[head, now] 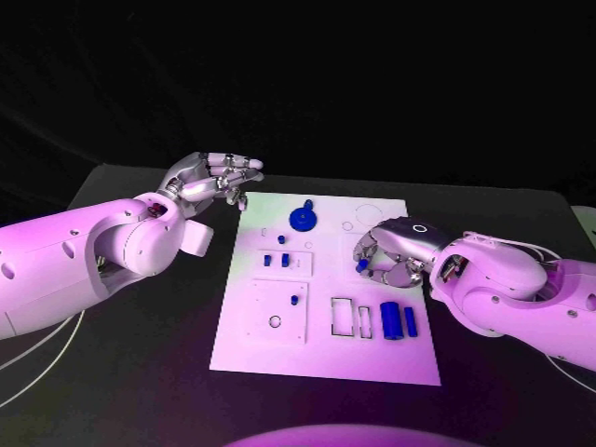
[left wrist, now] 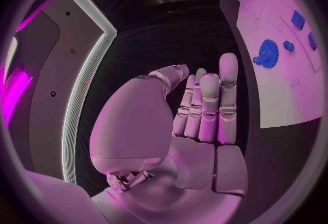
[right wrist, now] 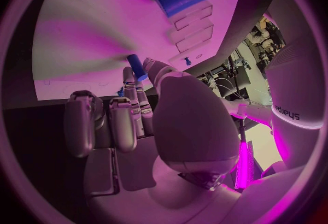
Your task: Assemble the parts on the task board
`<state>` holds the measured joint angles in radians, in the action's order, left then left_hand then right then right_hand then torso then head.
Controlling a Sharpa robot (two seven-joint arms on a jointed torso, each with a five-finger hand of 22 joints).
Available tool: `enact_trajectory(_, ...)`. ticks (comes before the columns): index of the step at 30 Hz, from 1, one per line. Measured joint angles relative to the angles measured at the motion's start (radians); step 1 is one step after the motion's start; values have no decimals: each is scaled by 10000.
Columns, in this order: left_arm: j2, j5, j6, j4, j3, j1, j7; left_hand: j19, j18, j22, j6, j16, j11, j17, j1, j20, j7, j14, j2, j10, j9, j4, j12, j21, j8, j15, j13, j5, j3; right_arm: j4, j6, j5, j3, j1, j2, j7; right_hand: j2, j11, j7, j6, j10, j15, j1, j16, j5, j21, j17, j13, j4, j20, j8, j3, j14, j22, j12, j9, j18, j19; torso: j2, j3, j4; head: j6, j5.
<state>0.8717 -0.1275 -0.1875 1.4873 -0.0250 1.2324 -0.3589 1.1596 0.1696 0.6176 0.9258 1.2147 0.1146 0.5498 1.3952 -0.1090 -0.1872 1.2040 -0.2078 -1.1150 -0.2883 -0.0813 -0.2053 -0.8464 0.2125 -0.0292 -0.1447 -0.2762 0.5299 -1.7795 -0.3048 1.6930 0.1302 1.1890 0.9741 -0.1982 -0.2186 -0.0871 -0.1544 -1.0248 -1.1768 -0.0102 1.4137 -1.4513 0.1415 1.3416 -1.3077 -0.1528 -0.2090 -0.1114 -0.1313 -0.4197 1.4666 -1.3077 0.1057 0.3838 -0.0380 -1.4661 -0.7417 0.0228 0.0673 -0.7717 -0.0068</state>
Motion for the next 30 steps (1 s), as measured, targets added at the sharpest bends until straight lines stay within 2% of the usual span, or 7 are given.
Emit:
enact_trajectory(3, 7, 0, 0, 2, 0, 0, 4, 0, 0, 0, 0, 0, 0, 27, 0, 0, 0, 0, 0, 0, 0, 0, -37, 0, 0, 0, 0, 0, 0, 59, 12, 29, 0, -16, -55, -9, -29, 31, 29, -29, -98, 0, 29, 0, -277, 41, 0, 57, -47, 0, 0, -309, 0, 0, -53, -9, 0, 0, 0, -5, 0, -10, 0)
enact_trajectory(5, 10, 0, 0, 4, 0, 0, 6, 0, 0, 0, 0, 0, 0, 27, 0, 0, 0, 0, 0, 0, 0, 0, -37, 0, 0, 0, 0, 0, 0, 86, 14, 42, 0, -24, -80, -16, -29, 29, 5, -75, -137, 0, 29, 0, -277, 123, 0, 71, -67, 0, 0, -405, 0, 0, -53, -9, 0, 0, 0, -5, 0, -14, 0)
enact_trajectory(11, 14, 0, 0, 9, 0, 0, 13, 0, 0, 1, 0, 0, 0, 27, 0, 0, 0, 0, 0, 0, 0, 0, -37, 0, 0, 0, 1, 0, 0, 181, 13, 71, -3, -46, -166, -50, -29, 97, 100, -242, -390, 71, 29, -46, -277, 361, 1, 98, -59, 79, -116, -735, 1, 1, -61, 6, 0, -2, 2, -8, -5, -33, -3)
enact_trajectory(19, 18, 0, 0, 13, 0, 0, 25, 0, 0, 1, 0, 0, 0, 26, 0, 0, 0, 0, 0, 0, -1, 0, -37, 0, 0, 0, -7, 0, 0, 197, -85, 114, 2, -64, -163, -124, 119, 211, 198, -483, -740, 143, 177, -125, -298, 744, 2, 104, 177, 150, -301, -1190, -1, 2, -119, 121, 1, -2, 9, -6, -6, -68, -7)
enact_trajectory(22, 18, 0, 0, 13, 0, 1, 28, 0, 0, 1, 0, 0, 0, 26, 0, 0, 0, 0, 0, 0, -1, 0, -37, 0, 0, 0, -7, 0, 0, 128, -191, 118, 3, -66, -95, -136, 149, 244, 262, -542, -853, 177, 199, -164, -226, 846, 2, 46, 270, 150, -358, -1283, -35, 2, -119, 152, 0, -2, 10, -7, -6, -81, -5)
enact_trajectory(26, 13, 0, 0, -6, 0, 1, 29, 0, -1, 1, 0, 0, 0, 26, 0, 0, 0, 0, 0, 0, -1, 0, -37, 0, 0, 0, -7, 0, 0, -80, -389, 109, -9, -55, 76, -141, 166, 242, 263, -541, -860, 215, 207, -164, -211, 905, 2, 55, 301, 207, -392, -1314, 1, 3, -119, 199, 1, 12, 16, -7, -6, -93, -4)
enact_trajectory(30, -10, 0, 0, -44, -1, 1, 30, 0, 0, -7, 0, 0, 0, 25, 0, 0, 0, 0, 0, 0, -1, 0, -37, 0, 0, 0, -6, 0, 0, -341, -601, 61, -39, 62, 231, -135, 202, 255, 244, -560, -872, 214, 195, -163, -211, 930, 3, 54, 312, 220, -392, -1324, 0, 3, -118, 211, 1, 0, 26, -6, -12, -96, -1)
